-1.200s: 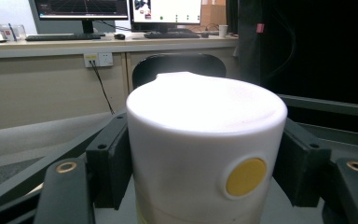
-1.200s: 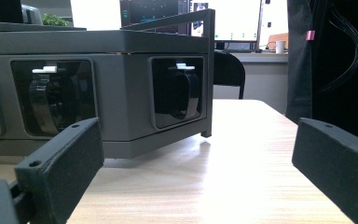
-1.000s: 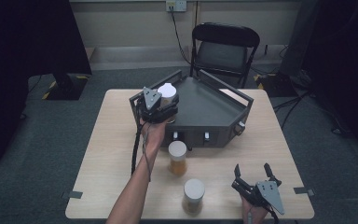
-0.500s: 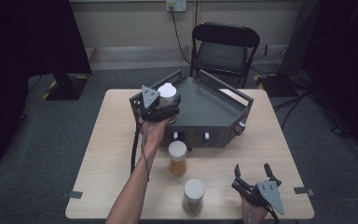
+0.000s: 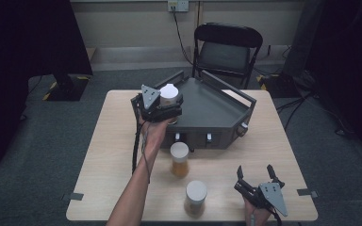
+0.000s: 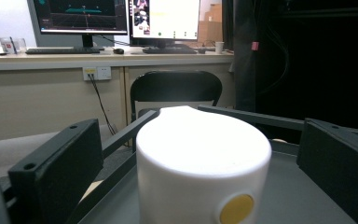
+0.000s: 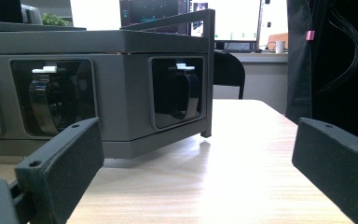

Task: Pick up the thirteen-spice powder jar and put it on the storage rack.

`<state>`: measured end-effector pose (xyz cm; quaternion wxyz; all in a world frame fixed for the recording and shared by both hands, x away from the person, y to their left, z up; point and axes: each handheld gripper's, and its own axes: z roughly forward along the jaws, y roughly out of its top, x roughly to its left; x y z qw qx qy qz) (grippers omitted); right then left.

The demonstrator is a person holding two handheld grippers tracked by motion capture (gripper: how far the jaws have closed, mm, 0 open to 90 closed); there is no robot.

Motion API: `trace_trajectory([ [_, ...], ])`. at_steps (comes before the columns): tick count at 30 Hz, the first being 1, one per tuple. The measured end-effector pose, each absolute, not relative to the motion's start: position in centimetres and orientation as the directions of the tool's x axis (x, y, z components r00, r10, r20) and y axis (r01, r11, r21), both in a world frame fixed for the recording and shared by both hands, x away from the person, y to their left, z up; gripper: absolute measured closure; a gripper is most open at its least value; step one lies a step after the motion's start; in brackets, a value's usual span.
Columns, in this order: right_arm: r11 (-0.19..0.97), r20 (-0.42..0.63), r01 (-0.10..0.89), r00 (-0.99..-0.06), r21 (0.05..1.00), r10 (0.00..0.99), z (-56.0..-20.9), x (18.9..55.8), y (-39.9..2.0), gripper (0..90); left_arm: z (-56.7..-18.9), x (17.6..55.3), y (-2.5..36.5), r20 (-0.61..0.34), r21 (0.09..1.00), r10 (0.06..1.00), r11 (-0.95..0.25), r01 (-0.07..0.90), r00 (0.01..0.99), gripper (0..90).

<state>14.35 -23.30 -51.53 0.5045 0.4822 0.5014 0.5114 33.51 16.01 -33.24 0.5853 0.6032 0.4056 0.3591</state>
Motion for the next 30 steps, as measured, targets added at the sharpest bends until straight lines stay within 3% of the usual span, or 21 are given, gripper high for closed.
trace_trajectory([
  [30,0.013,-0.013,-0.032,-0.024,0.999,1.0,-51.5,14.3,-23.3,0.9,-33.5,30.5,17.5,-0.059,0.998,0.905,0.06,0.011,0.42,0.1],
])
